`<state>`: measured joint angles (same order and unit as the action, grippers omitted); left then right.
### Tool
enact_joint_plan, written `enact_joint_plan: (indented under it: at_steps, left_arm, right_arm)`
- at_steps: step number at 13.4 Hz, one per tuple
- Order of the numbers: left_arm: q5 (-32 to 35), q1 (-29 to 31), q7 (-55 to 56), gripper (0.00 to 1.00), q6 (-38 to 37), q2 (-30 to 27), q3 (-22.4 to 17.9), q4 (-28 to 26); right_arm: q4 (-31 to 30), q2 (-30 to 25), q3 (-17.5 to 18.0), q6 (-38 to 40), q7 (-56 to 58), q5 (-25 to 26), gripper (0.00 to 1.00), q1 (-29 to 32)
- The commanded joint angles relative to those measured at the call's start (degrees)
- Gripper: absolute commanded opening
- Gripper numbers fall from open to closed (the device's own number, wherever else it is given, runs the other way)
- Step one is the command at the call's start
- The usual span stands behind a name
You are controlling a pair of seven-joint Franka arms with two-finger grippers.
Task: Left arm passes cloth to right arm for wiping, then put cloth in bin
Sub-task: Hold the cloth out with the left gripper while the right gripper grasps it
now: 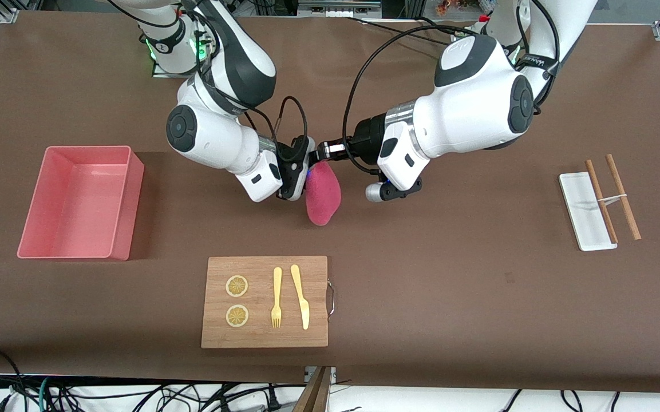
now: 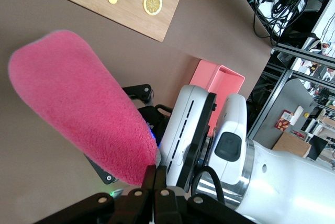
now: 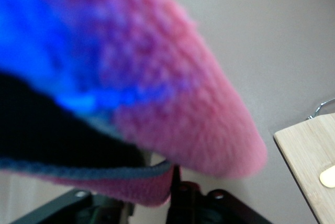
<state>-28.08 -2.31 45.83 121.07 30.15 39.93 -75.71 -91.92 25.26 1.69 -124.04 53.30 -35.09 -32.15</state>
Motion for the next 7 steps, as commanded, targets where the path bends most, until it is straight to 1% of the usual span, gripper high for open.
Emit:
enact_joint_plan:
  at_steps: [1, 4, 7]
  left_arm:
    - [1.2, -1.4, 1.4, 0.00, 0.3, -0.6, 0.2, 1.0]
    - [1.3, -1.5, 1.4, 0.00, 0.3, -0.6, 0.1, 1.0]
    - [1.4, -1.5, 1.4, 0.00, 0.3, -0.7, 0.0, 1.0]
  right_arm:
    - [2.7, 1.5, -0.2, -0.2, -1.9, -0.7, 0.00, -1.2]
    - [2.9, 1.3, -1.1, 2.8, -1.6, -0.2, 0.00, -0.6]
    - [4.7, 1.1, -3.7, 8.0, -1.4, -0.1, 0.00, -0.6]
